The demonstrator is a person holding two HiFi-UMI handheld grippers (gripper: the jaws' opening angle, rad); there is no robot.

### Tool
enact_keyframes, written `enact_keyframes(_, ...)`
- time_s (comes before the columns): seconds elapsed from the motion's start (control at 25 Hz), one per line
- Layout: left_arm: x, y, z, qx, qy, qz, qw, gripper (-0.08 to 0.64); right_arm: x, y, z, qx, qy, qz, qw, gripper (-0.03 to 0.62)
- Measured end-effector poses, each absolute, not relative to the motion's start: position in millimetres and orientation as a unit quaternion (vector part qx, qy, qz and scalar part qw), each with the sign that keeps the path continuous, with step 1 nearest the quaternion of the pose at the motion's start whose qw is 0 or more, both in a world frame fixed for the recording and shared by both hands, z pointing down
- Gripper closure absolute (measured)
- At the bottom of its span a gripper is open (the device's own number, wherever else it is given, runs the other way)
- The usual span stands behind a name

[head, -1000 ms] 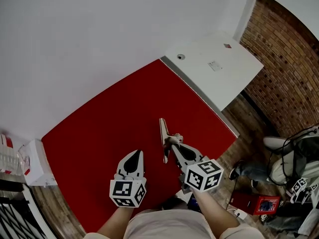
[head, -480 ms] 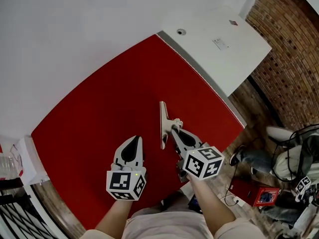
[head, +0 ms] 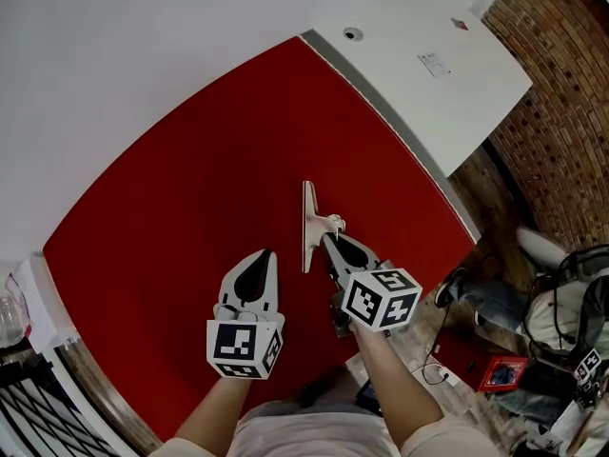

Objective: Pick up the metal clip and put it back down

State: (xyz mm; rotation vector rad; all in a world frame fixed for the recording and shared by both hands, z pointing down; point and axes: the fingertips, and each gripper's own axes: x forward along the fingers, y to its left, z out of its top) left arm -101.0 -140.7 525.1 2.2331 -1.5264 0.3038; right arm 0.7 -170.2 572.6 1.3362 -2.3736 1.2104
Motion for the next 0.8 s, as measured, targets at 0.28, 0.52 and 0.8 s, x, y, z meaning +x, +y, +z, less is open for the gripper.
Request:
enact_keyframes(0.28,-97,-145,552,0.800,-0.543,0.121,0.225,0.555,2,-189,613,0.452,-0.777,0.427,0.093,0.566)
enact_keyframes(0.52,-96,-146,561,0.798,-0.543,0.125,0.230,0.555,6,-199,638,0.456,-0.760,0.455,0.092,0.566)
enact_keyframes(0.8,-100,-147,569,0.795,-0.544,0.129,0.235,0.555,5,-205,652,0.458,-0.745,0.476,0.094,0.566)
